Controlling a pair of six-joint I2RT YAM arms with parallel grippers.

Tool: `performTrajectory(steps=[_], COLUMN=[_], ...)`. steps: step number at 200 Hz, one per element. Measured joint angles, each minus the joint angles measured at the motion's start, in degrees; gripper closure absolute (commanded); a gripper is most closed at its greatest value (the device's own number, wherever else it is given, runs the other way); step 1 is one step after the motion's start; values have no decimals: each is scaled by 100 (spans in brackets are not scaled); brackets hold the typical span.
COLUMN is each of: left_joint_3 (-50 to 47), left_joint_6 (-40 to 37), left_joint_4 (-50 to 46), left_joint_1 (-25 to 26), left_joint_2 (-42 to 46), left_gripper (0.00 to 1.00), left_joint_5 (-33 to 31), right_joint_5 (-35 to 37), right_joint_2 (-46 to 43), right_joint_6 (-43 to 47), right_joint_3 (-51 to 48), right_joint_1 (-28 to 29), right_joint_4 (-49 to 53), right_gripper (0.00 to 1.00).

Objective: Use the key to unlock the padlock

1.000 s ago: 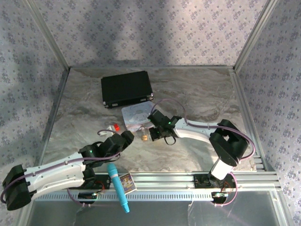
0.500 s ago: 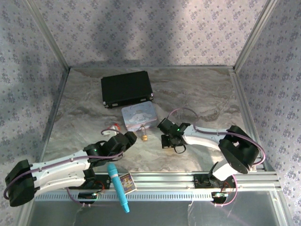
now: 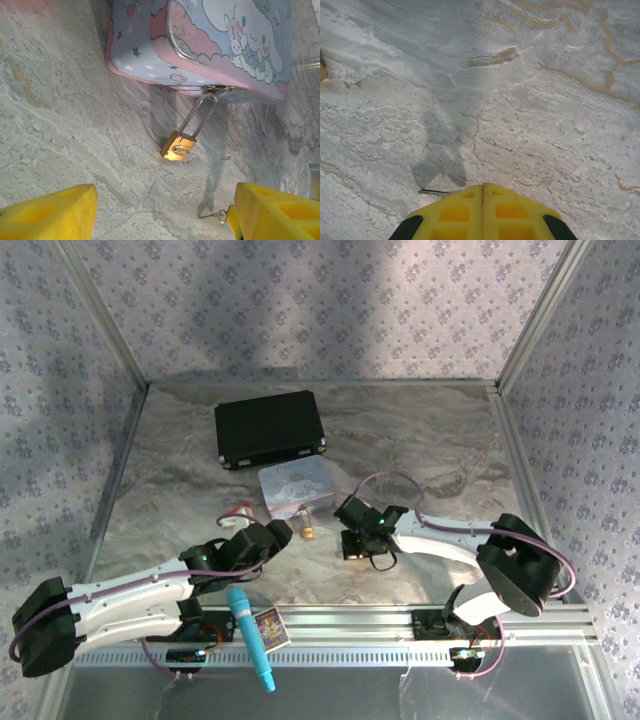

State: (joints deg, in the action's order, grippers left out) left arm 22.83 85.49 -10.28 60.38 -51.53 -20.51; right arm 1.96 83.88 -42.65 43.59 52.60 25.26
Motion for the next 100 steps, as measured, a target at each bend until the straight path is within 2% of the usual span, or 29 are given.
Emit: performTrajectory(steps=[69, 82, 100], left_joint_3=[0, 0, 0], left_joint_6=[2, 2, 0], left_joint_4=[2, 2, 2], left_joint_1=[0, 0, 0], left_joint_2=[0, 0, 0], left_gripper=[28, 28, 28], left_joint_5=[0, 0, 0], right_joint_5=[-114, -131, -166], right_joint_2=[-164, -304, -503], right_joint_6=[7, 125, 448], right_joint_3=[-33, -50, -87], right_joint_1=[-66, -87, -116], right_joint_4=[188, 197, 153], right_gripper=[81, 74, 71])
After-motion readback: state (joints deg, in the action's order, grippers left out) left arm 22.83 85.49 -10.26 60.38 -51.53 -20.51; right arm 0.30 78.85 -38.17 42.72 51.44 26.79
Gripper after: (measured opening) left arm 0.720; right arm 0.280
